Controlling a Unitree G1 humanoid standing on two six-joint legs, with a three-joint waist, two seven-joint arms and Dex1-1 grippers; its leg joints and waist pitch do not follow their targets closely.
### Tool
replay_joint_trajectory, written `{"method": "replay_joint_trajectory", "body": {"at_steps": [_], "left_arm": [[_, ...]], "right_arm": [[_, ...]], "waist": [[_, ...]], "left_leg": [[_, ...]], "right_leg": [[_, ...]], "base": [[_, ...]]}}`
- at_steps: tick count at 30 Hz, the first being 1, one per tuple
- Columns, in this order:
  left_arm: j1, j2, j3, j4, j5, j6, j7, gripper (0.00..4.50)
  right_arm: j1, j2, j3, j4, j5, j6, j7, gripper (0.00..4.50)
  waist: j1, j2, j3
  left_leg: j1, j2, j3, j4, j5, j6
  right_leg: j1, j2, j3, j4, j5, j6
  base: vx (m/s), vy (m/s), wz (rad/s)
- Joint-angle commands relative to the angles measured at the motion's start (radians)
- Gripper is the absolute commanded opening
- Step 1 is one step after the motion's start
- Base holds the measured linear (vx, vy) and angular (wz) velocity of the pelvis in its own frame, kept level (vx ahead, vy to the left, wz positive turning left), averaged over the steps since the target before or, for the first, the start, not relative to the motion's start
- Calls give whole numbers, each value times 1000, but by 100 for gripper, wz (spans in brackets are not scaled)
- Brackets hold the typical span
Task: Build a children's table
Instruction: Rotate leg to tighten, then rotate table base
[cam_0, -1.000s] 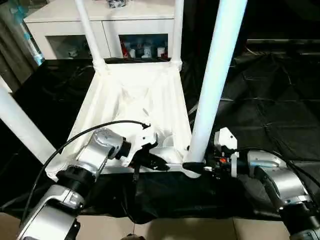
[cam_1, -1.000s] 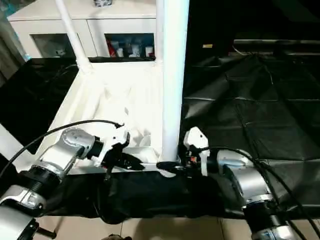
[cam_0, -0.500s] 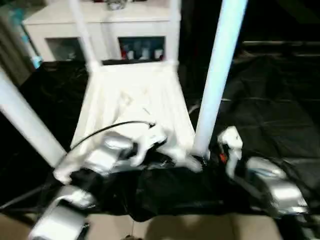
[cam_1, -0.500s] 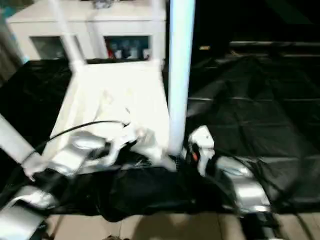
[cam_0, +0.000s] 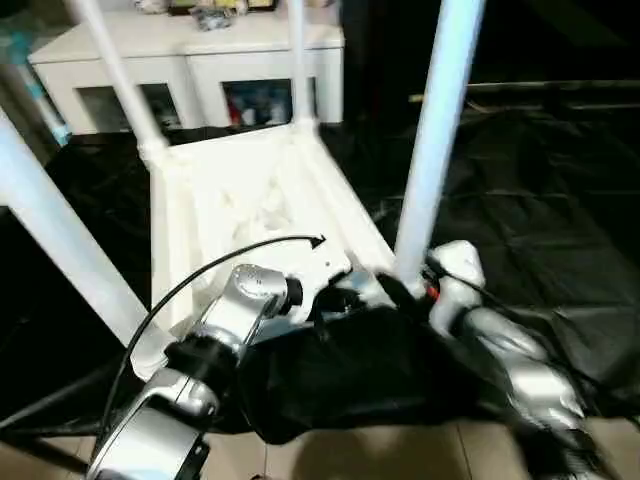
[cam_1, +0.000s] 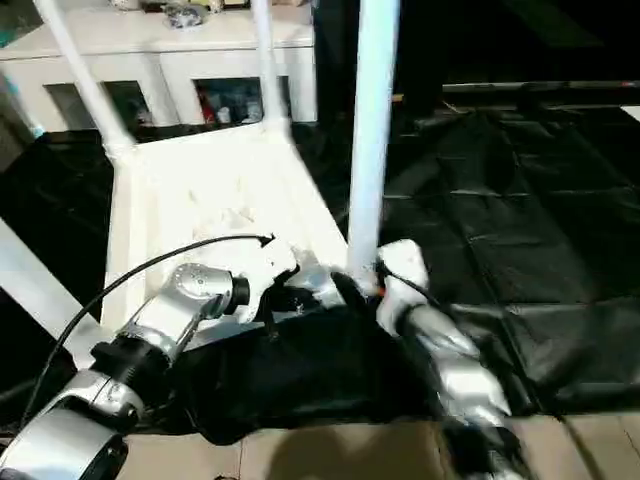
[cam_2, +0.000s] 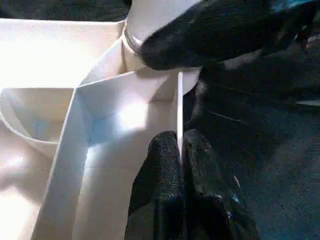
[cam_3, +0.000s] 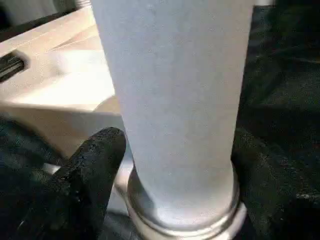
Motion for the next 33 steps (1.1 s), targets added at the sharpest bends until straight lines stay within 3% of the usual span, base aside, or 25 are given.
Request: {"method": "replay_joint_trajectory", "body": {"at_steps": [1, 2, 3, 6, 7, 8, 11, 12, 14, 19, 21, 24, 26, 30, 32, 33], "left_arm": [[25, -13, -44, -33, -31, -43, -70, 0], [34, 7, -51, -46, -38, -52, -112, 0], [45, 38, -60, -58, -46, -63, -174, 0], [51, 57, -67, -65, -49, -72, -208, 0], [57, 87, -75, -72, -50, -88, -261, 0], [57, 87, -75, -72, -50, -88, -261, 0], [51, 124, -82, -59, -37, -119, -301, 0], [46, 135, -81, -48, -26, -140, -302, 0], [46, 141, -79, -46, -25, -150, -305, 0], [51, 148, -65, -53, -37, -160, -294, 0], [76, 158, -39, -114, -69, -140, -288, 55], [121, 182, -9, -229, -115, -86, -292, 68], [163, 194, 33, -329, -148, -34, -256, 83], [227, 209, 88, -454, -176, 45, -189, 115], [286, 211, 122, -546, -199, 105, -147, 128], [340, 209, 152, -630, -222, 160, -105, 146]], "right_arm": [[33, -26, 94, -75, 48, 17, 155, 350], [53, -76, 84, -100, 65, 12, 213, 350], [71, -142, 59, -120, 84, 12, 280, 350], [81, -180, 41, -131, 98, 18, 318, 350], [95, -247, -3, -154, 136, 49, 381, 350], [95, -247, -3, -154, 136, 49, 381, 350], [107, -337, -85, -180, 202, 104, 465, 350], [119, -378, -113, -192, 230, 121, 498, 350], [129, -403, -121, -201, 245, 127, 515, 350], [177, -447, -116, -251, 264, 146, 552, 350], [222, -459, -107, -321, 284, 176, 562, 358], [241, -440, -91, -386, 307, 213, 544, 358], [244, -421, -67, -410, 304, 217, 522, 358], [250, -395, -38, -434, 311, 229, 500, 358], [254, -386, -12, -448, 306, 242, 501, 358], [255, -381, 11, -457, 301, 254, 502, 358]], "waist": [[4, -28, -50], [9, -26, -53], [11, -28, -56], [18, -24, -58], [20, -29, -57], [25, -28, -58], [37, -28, -55], [37, -35, -53], [37, -35, -51], [38, -44, -51], [40, -49, -53], [36, -47, -55], [37, -37, -54], [33, -38, -45], [33, -39, -34], [31, -38, -36]], "left_leg": [[24, 65, -39, -79, -328, 38], [26, 65, -35, -74, -296, 57], [24, 63, -33, -67, -261, 78], [18, 63, -31, -60, -197, 119], [19, 63, -30, -59, -202, 123], [21, 65, -30, -58, -201, 123], [24, 71, -31, -61, -222, 112], [24, 71, -31, -64, -232, 104], [25, 71, -31, -65, -245, 93], [25, 71, -33, -65, -254, 80], [23, 72, -33, -64, -229, 93], [18, 70, -34, -62, -198, 108], [23, 74, -34, -64, -210, 98], [26, 72, -35, -72, -275, 61], [26, 71, -37, -78, -308, 43], [25, 72, -39, -81, -311, 35]], "right_leg": [[24, -52, 40, -86, -230, -173], [20, -51, 41, -81, -184, -184], [25, -51, 40, -74, -137, -202], [28, -49, 32, -66, -69, -230], [28, -48, 30, -67, -87, -236], [30, -49, 30, -66, -95, -237], [26, -50, 32, -69, -161, -230], [26, -49, 32, -70, -180, -226], [23, -50, 33, -73, -205, -222], [25, -52, 33, -74, -222, -212], [26, -54, 34, -69, -184, -217], [27, -53, 29, -62, -162, -222], [22, -53, 31, -64, -165, -233], [19, -49, 33, -72, -229, -222], [15, -48, 35, -80, -279, -202], [18, -47, 36, -77, -275, -197]], "base": [[0, 0, 0], [0, 0, 0], [52, -13, 5], [0, 0, 0], [0, 0, 0], [0, 0, 0], [0, 0, 0], [0, 0, 0], [0, 0, 0], [0, 0, 0], [0, 0, 0], [0, 0, 0], [0, 0, 0], [0, 0, 0], [0, 0, 0], [0, 0, 0]]}}
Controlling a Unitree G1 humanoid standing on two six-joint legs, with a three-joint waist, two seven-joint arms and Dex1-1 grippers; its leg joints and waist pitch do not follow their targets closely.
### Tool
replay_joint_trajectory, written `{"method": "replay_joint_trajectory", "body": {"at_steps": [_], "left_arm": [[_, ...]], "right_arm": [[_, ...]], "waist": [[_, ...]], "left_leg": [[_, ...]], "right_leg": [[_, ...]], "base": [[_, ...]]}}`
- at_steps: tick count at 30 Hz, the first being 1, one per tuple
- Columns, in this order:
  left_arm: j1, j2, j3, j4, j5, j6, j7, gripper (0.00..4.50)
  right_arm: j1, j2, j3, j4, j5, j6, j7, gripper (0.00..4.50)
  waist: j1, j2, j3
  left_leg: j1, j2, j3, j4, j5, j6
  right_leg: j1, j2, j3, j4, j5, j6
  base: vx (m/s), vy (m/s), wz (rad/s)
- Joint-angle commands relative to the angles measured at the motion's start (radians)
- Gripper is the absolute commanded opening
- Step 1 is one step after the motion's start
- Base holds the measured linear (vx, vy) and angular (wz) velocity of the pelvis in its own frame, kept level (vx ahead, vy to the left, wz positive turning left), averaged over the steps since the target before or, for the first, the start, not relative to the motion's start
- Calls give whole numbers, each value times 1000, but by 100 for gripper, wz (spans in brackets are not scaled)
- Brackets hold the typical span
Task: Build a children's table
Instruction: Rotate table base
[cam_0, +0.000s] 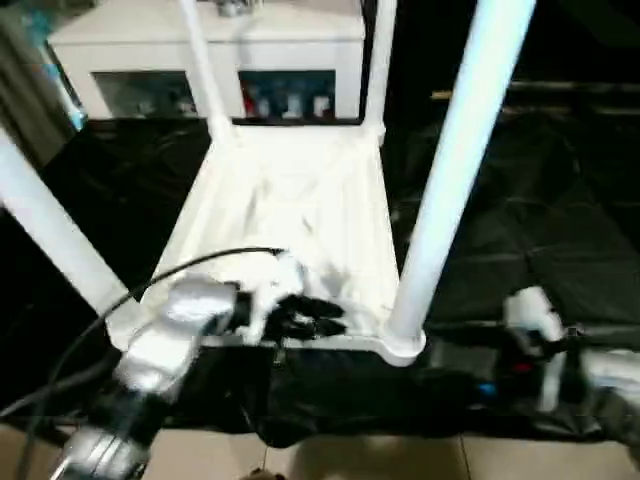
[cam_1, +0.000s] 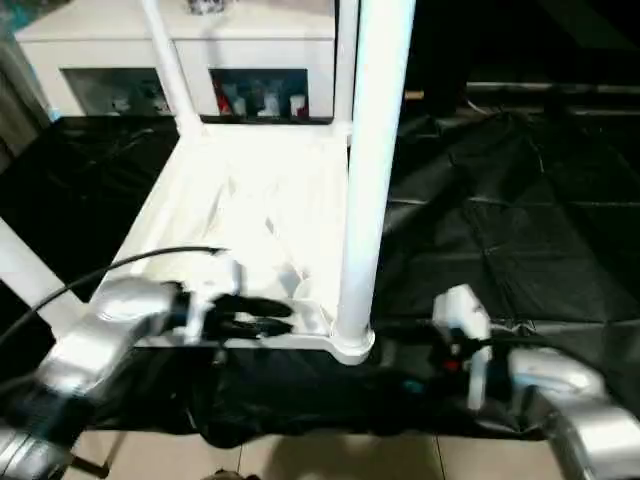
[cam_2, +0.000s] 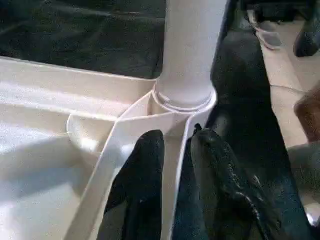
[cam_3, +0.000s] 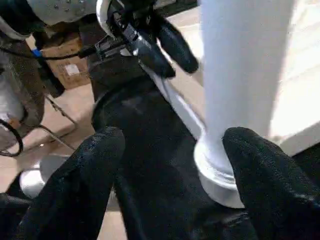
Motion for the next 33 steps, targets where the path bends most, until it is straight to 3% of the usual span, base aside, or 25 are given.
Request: {"method": "replay_joint_trajectory", "body": {"at_steps": [1, 4, 7, 8, 10, 11, 12, 14, 16, 17, 18, 19, 20, 23, 24, 25, 26, 27, 29, 31, 33], "left_arm": [[76, -1, 51, -146, -46, 103, 75, 146], [136, -5, 79, -228, -74, 157, 106, 160], [272, 12, 128, -383, -120, 249, 145, 189], [299, 16, 142, -406, -125, 260, 151, 189], [402, 34, 198, -472, -146, 288, 167, 211], [435, 41, 218, -483, -149, 290, 170, 222], [435, 41, 218, -483, -149, 290, 170, 232], [517, 76, 254, -510, -150, 296, 169, 241], [585, 106, 293, -535, -157, 301, 168, 271], [657, 139, 361, -570, -188, 317, 150, 271], [676, 145, 382, -577, -196, 322, 145, 284], [708, 159, 417, -590, -209, 330, 134, 298], [729, 168, 440, -598, -218, 335, 127, 298], [813, 206, 524, -624, -245, 348, 84, 322], [836, 217, 548, -628, -254, 346, 77, 322], [850, 224, 581, -628, -264, 344, 74, 350], [849, 224, 609, -620, -270, 336, 80, 357], [840, 222, 656, -608, -299, 321, 106, 357], [834, 222, 674, -603, -314, 314, 116, 359], [819, 222, 696, -597, -332, 308, 125, 395], [790, 218, 712, -595, -354, 308, 135, 399]], "right_arm": [[2, 11, 41, -36, -4, 28, -1, 358], [-5, 16, 60, -39, -5, 37, 2, 358], [-22, 24, 88, -38, -5, 47, 5, 358], [-29, 30, 93, -33, -8, 44, 1, 358], [-62, 68, 114, 0, -30, 27, -27, 358], [-77, 89, 122, 20, -49, 10, -48, 358], [-77, 89, 122, 20, -49, 10, -48, 358], [-115, 139, 136, 74, -81, -21, -96, 358], [-148, 175, 140, 123, -94, -37, -130, 358], [-192, 216, 139, 189, -116, -65, -181, 358], [-205, 228, 135, 210, -123, -75, -196, 358], [-228, 247, 126, 246, -135, -89, -230, 358], [-243, 259, 119, 270, -143, -97, -252, 358], [-289, 293, 89, 339, -160, -127, -318, 358], [-301, 301, 80, 358, -168, -142, -334, 358], [-315, 309, 66, 383, -172, -152, -357, 358], [-327, 313, 54, 406, -179, -160, -381, 358], [-351, 321, 29, 464, -194, -198, -431, 358], [-364, 323, 16, 494, -201, -214, -458, 358], [-385, 323, -4, 547, -219, -244, -510, 358], [-409, 323, -28, 603, -237, -279, -566, 358]], "waist": [[-2, -19, -40], [-8, -19, -31], [-9, -23, -16], [-12, -30, -8], [-14, -28, -6], [-22, -33, 0], [-28, -29, 2], [-31, -38, 14], [-39, -42, 25], [-43, -48, 26], [-51, -46, 37], [-53, -46, 37], [-53, -45, 42], [-53, -50, 55], [-51, -50, 55], [-51, -53, 55], [-50, -48, 54], [-48, -54, 49], [-44, -50, 49], [-39, -51, 41], [-34, -50, 34]], "left_leg": [[30, 72, -41, -81, -311, 30], [30, 68, -40, -86, -354, 17], [33, 69, -44, -93, -407, -7], [31, 68, -43, -96, -420, -10], [32, 68, -46, -97, -429, -19], [28, 66, -46, -100, -437, -26], [29, 64, -49, -103, -455, -37], [35, 65, -49, -103, -487, -48], [25, 64, -56, -114, -501, -59], [21, 63, -60, -113, -493, -66], [16, 62, -60, -120, -505, -70], [18, 61, -60, -119, -515, -75], [31, 62, -58, -117, -552, -84], [35, 62, -56, -120, -561, -88], [41, 63, -51, -119, -553, -87], [43, 62, -49, -117, -542, -86], [42, 62, -46, -119, -505, -81], [44, 63, -43, -118, -470, -74], [46, 59, -36, -114, -434, -66], [46, 59, -33, -110, -373, -54], [45, 57, -27, -101, -280, -25]], "right_leg": [[22, -48, 39, -75, -259, -199], [16, -45, 42, -86, -305, -187], [8, -44, 45, -94, -361, -163], [3, -42, 47, -97, -374, -155], [2, -42, 49, -94, -382, -150], [-1, -41, 49, -95, -394, -145], [-3, -38, 50, -97, -415, -134], [-14, -39, 55, -101, -428, -134], [-12, -38, 57, -100, -451, -118], [-13, -36, 60, -92, -432, -122], [-17, -32, 63, -95, -426, -124], [-18, -30, 62, -93, -424, -127], [-30, -28, 67, -99, -435, -132], [-31, -28, 72, -102, -432, -132], [-32, -25, 74, -103, -411, -128], [-34, -26, 75, -100, -393, -135], [-30, -25, 76, -97, -347, -143], [-25, -21, 75, -94, -295, -151], [-25, -21, 75, -90, -246, -174], [-16, -19, 73, -82, -188, -182], [-8, -16, 71, -72, -87, -198]], "base": [[0, 0, 0], [0, 0, 0], [0, 0, 0], [0, 0, 0], [0, 0, 0], [0, 0, 0], [0, 0, 0], [0, 0, 0], [0, 0, 0], [0, 0, 0], [-6, 1, -18], [0, 0, 0], [0, 0, 0], [0, 0, 0], [0, 0, 0], [0, 0, 0], [0, 0, 0], [0, 0, 0], [0, 0, 0], [0, 0, 0], [0, 0, 0]]}}
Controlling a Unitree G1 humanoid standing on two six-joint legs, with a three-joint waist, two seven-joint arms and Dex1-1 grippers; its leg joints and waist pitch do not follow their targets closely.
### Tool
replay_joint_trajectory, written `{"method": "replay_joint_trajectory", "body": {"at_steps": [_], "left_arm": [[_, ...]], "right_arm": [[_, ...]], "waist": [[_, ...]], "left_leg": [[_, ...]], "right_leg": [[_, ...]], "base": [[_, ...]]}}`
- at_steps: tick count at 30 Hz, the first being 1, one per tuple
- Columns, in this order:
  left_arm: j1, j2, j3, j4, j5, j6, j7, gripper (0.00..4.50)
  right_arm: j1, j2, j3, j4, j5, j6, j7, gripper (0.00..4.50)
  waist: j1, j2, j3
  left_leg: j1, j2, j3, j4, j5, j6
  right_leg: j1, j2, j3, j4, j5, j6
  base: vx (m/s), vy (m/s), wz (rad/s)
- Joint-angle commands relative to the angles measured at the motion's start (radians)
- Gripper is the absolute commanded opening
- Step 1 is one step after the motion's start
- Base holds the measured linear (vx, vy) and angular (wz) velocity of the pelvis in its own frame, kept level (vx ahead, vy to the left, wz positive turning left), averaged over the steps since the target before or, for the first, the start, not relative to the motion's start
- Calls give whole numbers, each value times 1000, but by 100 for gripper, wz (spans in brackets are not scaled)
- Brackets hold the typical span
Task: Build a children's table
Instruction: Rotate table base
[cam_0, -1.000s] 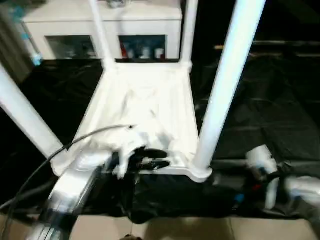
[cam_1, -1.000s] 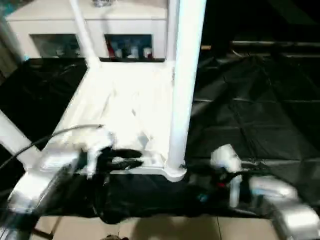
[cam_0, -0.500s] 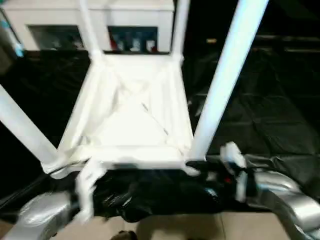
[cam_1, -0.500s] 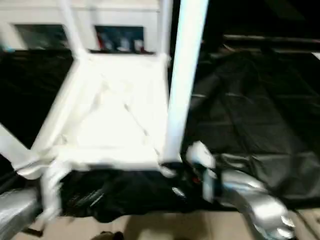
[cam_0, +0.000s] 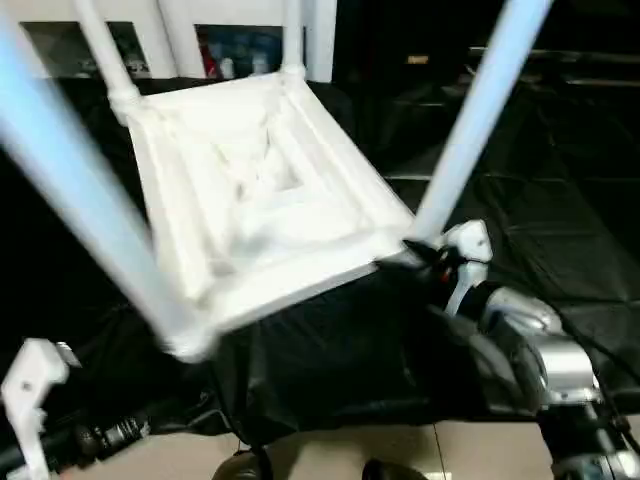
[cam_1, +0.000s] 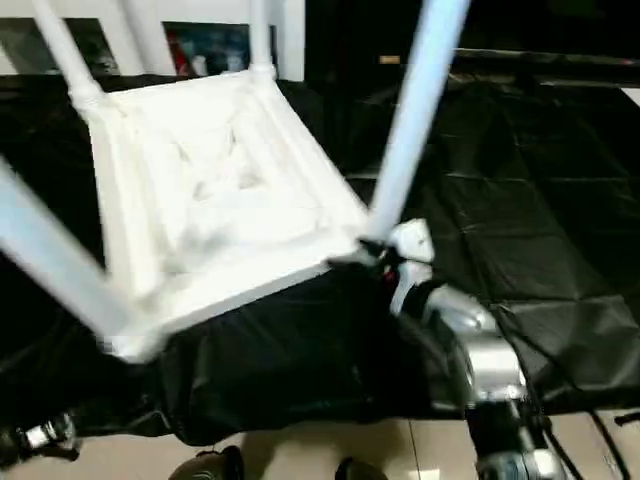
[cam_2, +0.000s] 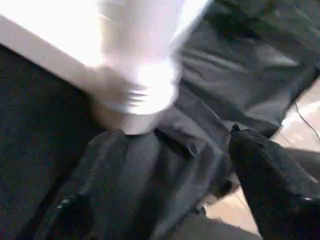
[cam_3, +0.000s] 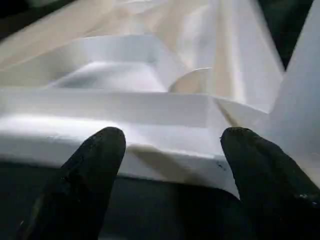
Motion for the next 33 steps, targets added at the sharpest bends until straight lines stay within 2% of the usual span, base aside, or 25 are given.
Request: {"method": "replay_joint_trajectory", "body": {"at_steps": [1, 2, 3, 4, 7, 9, 10, 11, 13, 15, 17, 18, 20, 21, 22, 23, 26, 27, 29, 30, 31, 33], "left_arm": [[-49, -14, 22, -5, -56, -4, 32, 399], [-49, -14, 22, -5, -56, -4, 32, 403], [-91, -29, 7, -18, -83, -1, 50, 403], [-102, -32, -1, -22, -91, 2, 53, 422], [-158, -54, -66, -46, -117, 14, 71, 440], [-183, -66, -99, -54, -126, 21, 75, 445], [-183, -66, -99, -54, -126, 21, 75, 445], [-212, -79, -146, -61, -130, 29, 76, 445], [-236, -87, -174, -57, -129, 28, 83, 445], [-272, -99, -198, -38, -121, 22, 100, 445], [-331, -113, -241, 3, -102, 6, 114, 445], [-352, -116, -259, 16, -103, 5, 119, 445], [-396, -127, -290, 44, -90, -10, 129, 445], [-420, -135, -307, 60, -86, -16, 130, 445], [-454, -149, -334, 78, -80, -22, 131, 445], [-474, -159, -350, 85, -81, -22, 128, 445], [-527, -185, -399, 98, -89, -17, 122, 445], [-543, -191, -422, 93, -101, -8, 111, 445], [-561, -199, -454, 81, -117, 5, 102, 445], [-565, -200, -464, 77, -125, 10, 99, 445], [-567, -200, -470, 74, -129, 13, 96, 445], [-590, -216, -518, 71, -138, 16, 84, 445]], "right_arm": [[-22, -12, -58, 116, -50, -41, -113, 358], [-22, -12, -58, 116, -50, -41, -113, 358], [-30, -15, -67, 145, -56, -56, -126, 358], [-29, -14, -67, 146, -55, -58, -121, 358], [-5, -12, -52, 114, -54, -49, -91, 358], [9, -13, -39, 102, -65, -48, -87, 358], [9, -13, -39, 102, -65, -48, -87, 358], [21, -13, -30, 100, -76, -57, -96, 358], [23, -9, -27, 107, -82, -70, -107, 358], [26, -1, -28, 107, -83, -71, -117, 358], [34, 14, -13, 105, -95, -78, -117, 358], [35, 20, -3, 108, -106, -82, -115, 358], [28, 34, 15, 128, -127, -95, -119, 358], [19, 44, 26, 149, -142, -102, -128, 358], [0, 59, 44, 182, -163, -108, -143, 358], [-13, 69, 53, 205, -174, -110, -152, 358], [-59, 93, 71, 278, -201, -114, -192, 358], [-83, 107, 73, 315, -210, -113, -212, 358], [-111, 123, 75, 355, -221, -115, -230, 358], [-117, 130, 76, 364, -222, -119, -231, 358], [-120, 134, 77, 368, -222, -123, -231, 358], [-148, 166, 79, 409, -230, -141, -239, 358]], "waist": [[-2, 14, -56], [-1, 14, -55], [3, 14, -61], [3, 14, -62], [2, 7, -72], [-1, 4, -72], [-2, 4, -70], [-5, 4, -70], [-6, 4, -69], [-7, 5, -69], [-9, 4, -71], [-8, 3, -72], [-9, 4, -73], [-8, 4, -78], [-7, 11, -83], [-9, 9, -85], [-12, 9, -90], [-12, 14, -96], [-15, 9, -97], [-16, 12, -100], [-18, 12, -98], [-19, 15, -102]], "left_leg": [[47, 58, -22, -71, -256, -1], [47, 57, -21, -72, -247, 3], [48, 56, -19, -65, -219, 13], [45, 55, -19, -64, -211, 15], [37, 54, -21, -55, -163, 46], [33, 55, -22, -54, -176, 52], [33, 55, -21, -54, -186, 50], [32, 56, -23, -56, -212, 42], [35, 57, -24, -57, -252, 23], [41, 58, -24, -57, -300, -6], [39, 55, -25, -56, -303, -15], [42, 54, -24, -54, -308, -18], [36, 54, -27, -54, -302, -20], [41, 53, -25, -51, -297, -21], [43, 53, -26, -49, -288, -24], [39, 51, -25, -48, -270, -23], [36, 50, -25, -43, -235, -13], [37, 49, -25, -39, -228, -8], [33, 47, -24, -37, -214, 2], [33, 48, -24, -36, -213, 3], [33, 49, -24, -36, -226, 3], [37, 51, -26, -37, -258, -8]], "right_leg": [[13, -38, 41, -54, -66, -209], [14, -37, 41, -55, -61, -216], [19, -36, 40, -49, -33, -228], [20, -36, 39, -46, -23, -231], [35, -37, 37, -38, 21, -238], [36, -40, 37, -40, -14, -240], [36, -40, 37, -42, -39, -239], [35, -41, 38, -45, -86, -238], [32, -42, 38, -48, -158, -227], [26, -41, 40, -53, -219, -210], [27, -39, 40, -52, -225, -198], [23, -38, 42, -52, -231, -194], [27, -40, 41, -50, -231, -193], [25, -40, 42, -50, -220, -195], [26, -41, 41, -46, -204, -203], [29, -38, 40, -43, -172, -215], [35, -39, 37, -35, -115, -240], [38, -39, 37, -32, -98, -246], [41, -38, 36, -30, -75, -254], [43, -39, 36, -28, -75, -256], [42, -39, 35, -31, -92, -257], [42, -39, 33, -32, -130, -257]], "base": [[0, 0, 0], [0, 0, 0], [0, 0, 0], [0, 0, 0], [0, 0, 0], [0, 0, 0], [0, 0, 0], [0, 0, 0], [0, 0, 0], [0, 0, 0], [0, 0, 0], [0, 0, 0], [0, 0, 0], [0, 0, 0], [0, 0, 0], [0, 0, 0], [0, 0, 0], [0, 0, 0], [0, 0, 0], [0, 0, 0], [0, 0, 0], [0, 0, 0]]}}
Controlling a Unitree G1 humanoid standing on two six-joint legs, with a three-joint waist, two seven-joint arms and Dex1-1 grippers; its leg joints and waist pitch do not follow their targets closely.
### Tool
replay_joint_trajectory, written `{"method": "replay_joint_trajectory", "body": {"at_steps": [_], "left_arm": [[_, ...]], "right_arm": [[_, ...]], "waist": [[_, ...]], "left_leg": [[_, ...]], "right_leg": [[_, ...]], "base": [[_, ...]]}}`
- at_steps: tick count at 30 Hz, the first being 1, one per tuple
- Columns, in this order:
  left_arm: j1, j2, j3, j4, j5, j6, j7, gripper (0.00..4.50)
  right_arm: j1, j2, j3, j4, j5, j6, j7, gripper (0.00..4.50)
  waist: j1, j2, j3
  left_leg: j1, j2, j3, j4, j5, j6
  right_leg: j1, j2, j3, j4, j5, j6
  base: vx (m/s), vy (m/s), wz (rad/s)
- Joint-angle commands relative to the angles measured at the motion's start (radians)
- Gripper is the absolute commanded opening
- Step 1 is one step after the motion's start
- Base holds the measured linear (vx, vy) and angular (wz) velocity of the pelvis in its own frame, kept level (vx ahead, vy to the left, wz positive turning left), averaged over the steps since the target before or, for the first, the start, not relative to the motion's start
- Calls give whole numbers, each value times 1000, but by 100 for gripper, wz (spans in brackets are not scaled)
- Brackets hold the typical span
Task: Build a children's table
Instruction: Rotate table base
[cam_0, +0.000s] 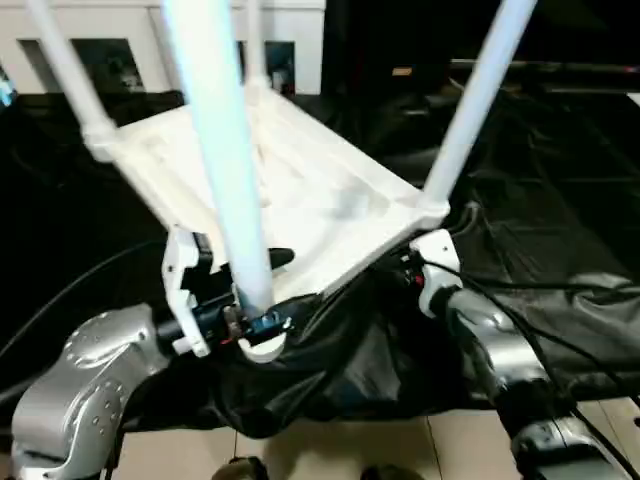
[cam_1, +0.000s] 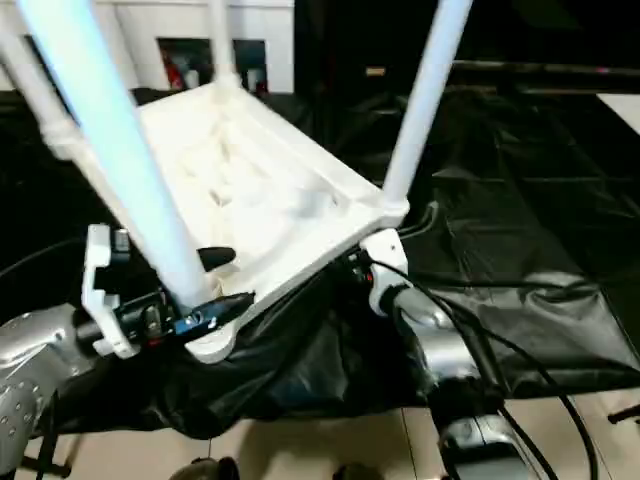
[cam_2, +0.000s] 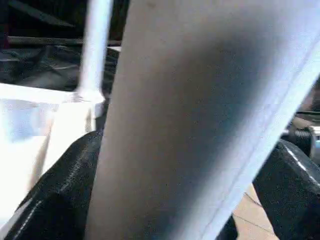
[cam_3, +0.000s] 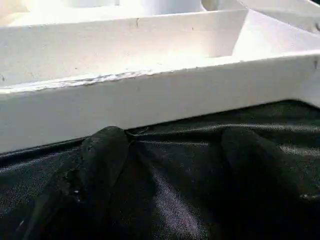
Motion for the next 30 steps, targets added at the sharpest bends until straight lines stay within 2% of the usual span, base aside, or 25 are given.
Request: {"method": "replay_joint_trajectory", "body": {"at_steps": [1, 3, 4, 5, 7, 9, 11, 13, 14, 15, 17, 18, 19, 20, 22, 26, 29, 30], "left_arm": [[-36, -24, -90, -30, -31, 5, -36, 445], [-54, -44, -123, -21, -25, 1, -36, 445], [-69, -59, -152, -11, -20, -5, -37, 445], [-69, -59, -152, -11, -20, -5, -37, 445], [-123, -108, -220, 40, 26, -35, -32, 445], [-178, -142, -255, 103, 74, -66, -18, 445], [-220, -162, -264, 169, 111, -97, -2, 445], [-261, -171, -272, 245, 171, -152, 27, 445], [-267, -170, -271, 256, 178, -156, 32, 445], [-282, -166, -272, 289, 198, -170, 46, 445], [-296, -158, -273, 320, 222, -188, 60, 445], [-318, -133, -273, 385, 261, -227, 68, 445], [-318, -133, -273, 385, 261, -227, 68, 445], [-327, -110, -266, 425, 283, -251, 70, 445], [-330, -95, -259, 450, 294, -264, 70, 445], [-333, -60, -245, 503, 346, -296, 110, 445], [-335, -53, -234, 528, 353, -310, 122, 445], [-324, -44, -233, 518, 329, -312, 83, 445]], "right_arm": [[-31, 37, 20, 69, -26, -4, -17, 358], [-43, 50, 25, 88, -30, -14, -19, 358], [-56, 59, 31, 109, -33, -25, -23, 358], [-56, 59, 31, 109, -33, -25, -23, 358], [-74, 75, 39, 131, -44, -35, -33, 358], [-90, 80, 38, 153, -52, -45, -39, 358], [-97, 80, 40, 166, -62, -52, -46, 358], [-105, 80, 37, 178, -70, -61, -55, 358], [-107, 80, 36, 181, -72, -63, -58, 358], [-112, 78, 34, 188, -76, -70, -66, 358], [-115, 76, 32, 192, -80, -75, -74, 358], [-117, 63, 22, 198, -90, -88, -88, 358], [-117, 63, 22, 198, -90, -88, -88, 358], [-106, 47, 13, 183, -91, -90, -93, 358], [-94, 35, 6, 166, -88, -91, -93, 358], [-51, -19, -6, 102, -89, -89, -77, 358], [-20, -62, -11, 40, -88, -79, -34, 358], [8, -100, -13, -21, -75, -72, 25, 358]], "waist": [[5, 16, -86], [4, 19, -83], [3, 15, -87], [1, 16, -86], [0, 10, -87], [0, 9, -86], [-2, 6, -88], [-3, 5, -89], [-3, 3, -91], [-2, 11, -89], [-3, 6, -94], [-1, 18, -93], [-2, 14, -93], [-2, 12, -93], [2, 15, -93], [4, 11, -92], [5, 12, -95], [4, 18, -95]], "left_leg": [[30, 46, -24, -64, -270, -6], [29, 46, -26, -67, -305, -26], [30, 47, -28, -65, -316, -35], [28, 47, -29, -66, -331, -41], [28, 46, -28, -66, -342, -45], [29, 45, -29, -65, -348, -44], [23, 45, -32, -66, -344, -47], [25, 43, -32, -64, -352, -44], [25, 43, -32, -63, -345, -42], [22, 43, -34, -63, -340, -42], [27, 41, -30, -59, -324, -33], [28, 41, -30, -57, -314, -24], [31, 39, -27, -56, -322, -22], [30, 40, -29, -58, -325, -20], [34, 43, -30, -58, -337, -25], [33, 42, -30, -60, -358, -29], [31, 41, -31, -60, -359, -31], [31, 40, -32, -59, -360, -30]], "right_leg": [[38, -40, 35, -66, -143, -254], [36, -40, 33, -67, -183, -247], [37, -41, 33, -66, -191, -240], [36, -41, 33, -67, -206, -234], [36, -41, 33, -70, -221, -223], [34, -43, 35, -74, -242, -214], [40, -46, 34, -73, -252, -205], [36, -45, 34, -79, -270, -193], [39, -47, 35, -76, -260, -195], [40, -48, 34, -76, -257, -196], [37, -44, 34, -76, -226, -204], [34, -43, 34, -74, -203, -220], [31, -39, 34, -77, -205, -221], [34, -40, 33, -74, -208, -224], [32, -42, 33, -74, -224, -228], [31, -40, 33, -77, -253, -215], [33, -41, 33, -78, -273, -199], [34, -41, 32, -79, -276, -201]], "base": [[0, 0, 0], [0, 0, 0], [0, 0, 0], [0, 0, 0], [0, 0, 0], [0, 0, 0], [0, 0, 0], [0, 0, 0], [0, 0, 0], [0, 0, 0], [0, 0, 0], [0, 0, 0], [0, 0, 0], [0, 0, 0], [0, 0, 0], [0, 0, 0], [0, 0, 0], [0, 0, 0]]}}
